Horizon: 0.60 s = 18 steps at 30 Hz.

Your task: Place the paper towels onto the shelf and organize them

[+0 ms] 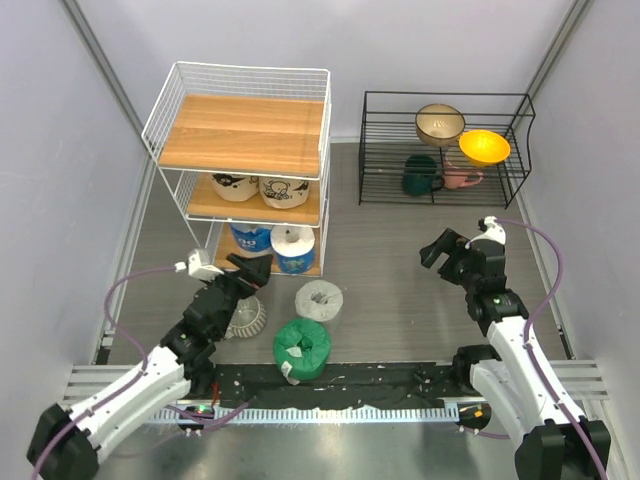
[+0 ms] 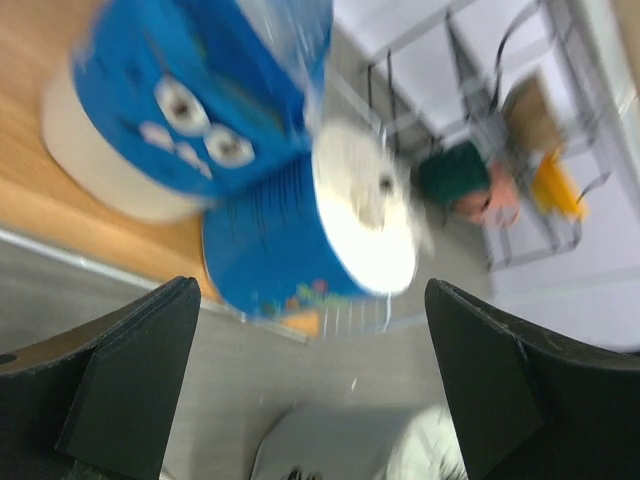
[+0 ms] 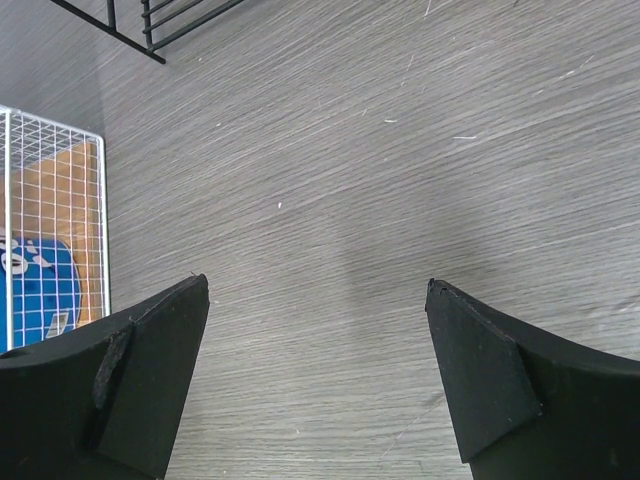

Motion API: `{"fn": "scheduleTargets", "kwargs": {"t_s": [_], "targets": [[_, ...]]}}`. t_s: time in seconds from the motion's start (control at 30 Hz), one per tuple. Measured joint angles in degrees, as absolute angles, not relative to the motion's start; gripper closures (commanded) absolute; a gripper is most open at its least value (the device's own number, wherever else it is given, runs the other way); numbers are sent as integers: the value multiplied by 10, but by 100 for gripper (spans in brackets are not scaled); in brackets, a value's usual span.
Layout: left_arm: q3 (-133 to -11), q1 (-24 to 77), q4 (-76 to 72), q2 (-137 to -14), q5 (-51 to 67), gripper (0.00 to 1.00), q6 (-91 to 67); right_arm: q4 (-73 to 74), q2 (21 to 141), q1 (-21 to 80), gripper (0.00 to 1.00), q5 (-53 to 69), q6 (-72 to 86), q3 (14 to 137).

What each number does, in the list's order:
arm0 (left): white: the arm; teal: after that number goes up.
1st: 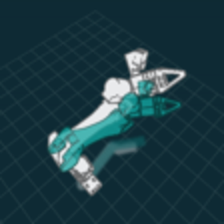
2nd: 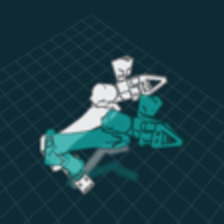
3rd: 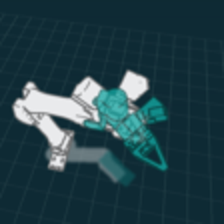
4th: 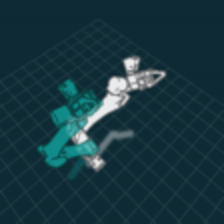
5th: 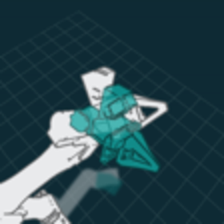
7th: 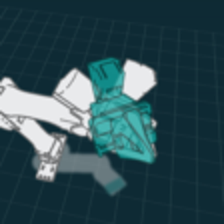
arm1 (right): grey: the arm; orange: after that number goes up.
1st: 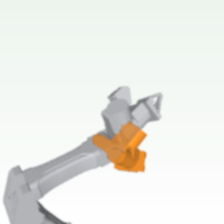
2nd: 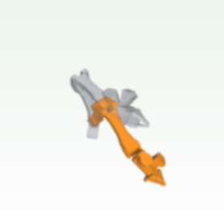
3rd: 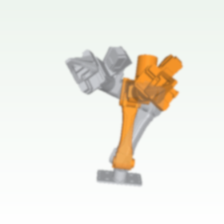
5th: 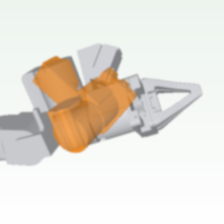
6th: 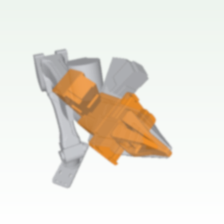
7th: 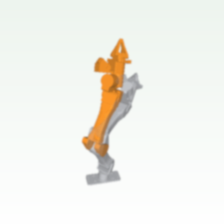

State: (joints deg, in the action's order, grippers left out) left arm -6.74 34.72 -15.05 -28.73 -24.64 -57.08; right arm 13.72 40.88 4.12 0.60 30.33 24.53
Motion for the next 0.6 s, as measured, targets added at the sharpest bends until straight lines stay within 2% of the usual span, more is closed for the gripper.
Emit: {"fn": "scheduleTargets", "kwargs": {"t_s": [0.23, 0.6], "targets": [[-91, 486, -191, -414, -318, 0, -543, 137, 409, 41, 4, 8, 303, 245], [-130, 505, -253, -536, -361, 0, -535, 138, 403, 41, 4, 7, 303, 245]]}}
